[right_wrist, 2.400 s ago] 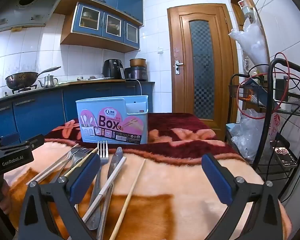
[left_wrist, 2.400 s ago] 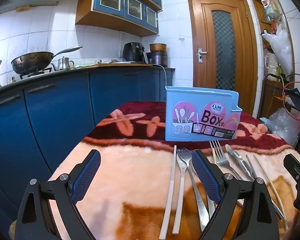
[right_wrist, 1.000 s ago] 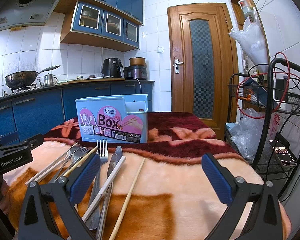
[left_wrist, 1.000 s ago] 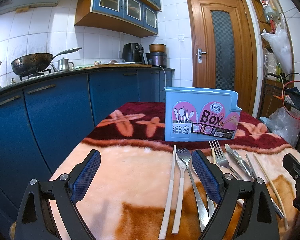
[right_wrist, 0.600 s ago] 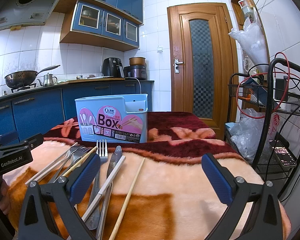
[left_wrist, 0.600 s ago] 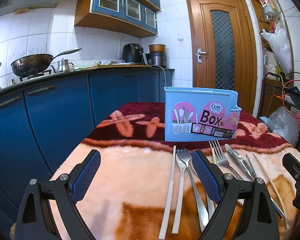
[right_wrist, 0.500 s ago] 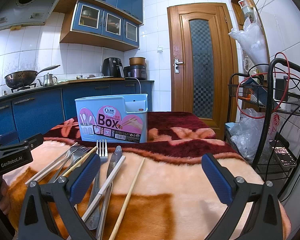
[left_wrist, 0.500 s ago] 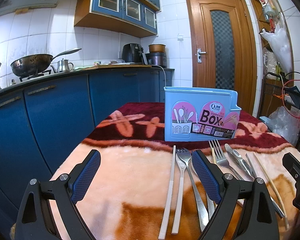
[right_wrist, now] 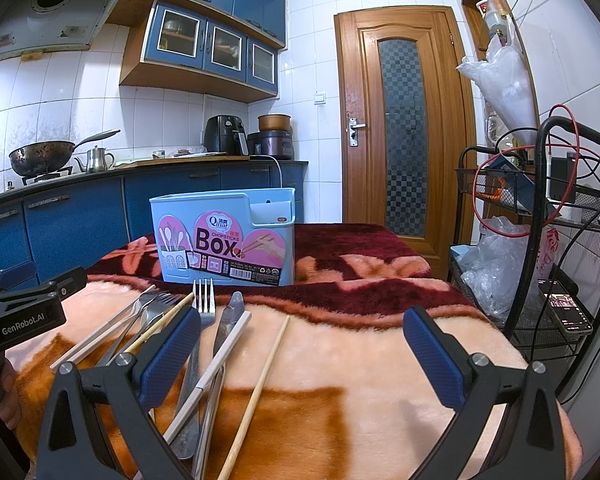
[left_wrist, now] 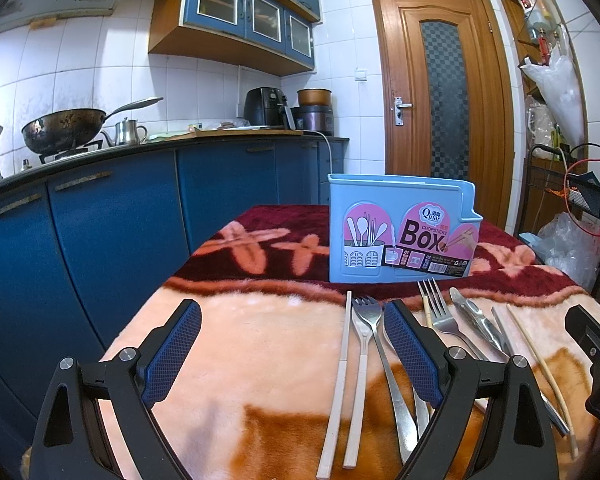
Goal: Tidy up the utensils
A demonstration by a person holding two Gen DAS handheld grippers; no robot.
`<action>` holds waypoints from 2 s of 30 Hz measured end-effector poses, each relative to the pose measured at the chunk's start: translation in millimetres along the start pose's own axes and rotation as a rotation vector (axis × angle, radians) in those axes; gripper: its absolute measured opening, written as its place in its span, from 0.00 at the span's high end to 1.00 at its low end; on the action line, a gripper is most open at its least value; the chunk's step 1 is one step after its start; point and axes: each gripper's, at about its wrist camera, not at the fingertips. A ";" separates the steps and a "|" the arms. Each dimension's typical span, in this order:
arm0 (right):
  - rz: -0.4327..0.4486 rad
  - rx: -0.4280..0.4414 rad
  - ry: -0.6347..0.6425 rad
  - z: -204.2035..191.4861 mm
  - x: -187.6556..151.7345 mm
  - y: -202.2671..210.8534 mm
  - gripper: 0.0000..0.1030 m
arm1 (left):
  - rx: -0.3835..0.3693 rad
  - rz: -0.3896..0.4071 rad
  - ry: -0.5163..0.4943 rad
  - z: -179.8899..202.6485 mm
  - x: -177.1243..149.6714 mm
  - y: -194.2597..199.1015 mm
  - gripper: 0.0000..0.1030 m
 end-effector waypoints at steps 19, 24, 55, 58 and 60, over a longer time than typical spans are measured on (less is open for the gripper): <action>0.001 -0.017 0.002 -0.9 -0.6 0.4 0.00 | -0.001 -0.004 -0.009 0.4 0.5 -0.2 0.10; -0.017 -0.004 -0.001 0.2 0.7 -3.1 0.00 | 0.009 -0.027 -0.017 0.7 2.2 -2.5 0.10; -0.780 0.183 -0.072 20.5 14.6 -95.5 0.47 | -0.258 -0.655 -0.072 -1.4 12.5 -99.3 0.34; -0.842 0.199 -0.093 19.7 9.3 -105.0 0.48 | -0.284 -0.710 -0.042 -1.4 10.4 -109.0 0.39; -0.883 0.199 -0.085 17.6 5.4 -110.5 0.48 | -0.278 -0.721 -0.055 0.6 10.4 -112.4 0.40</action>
Point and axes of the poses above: each gripper's, at about its wrist camera, not at the fingertips, and y roughly against the way its jaws point, z to its right, x to its top, and after that the axes turned 12 degrees about z, right-handed
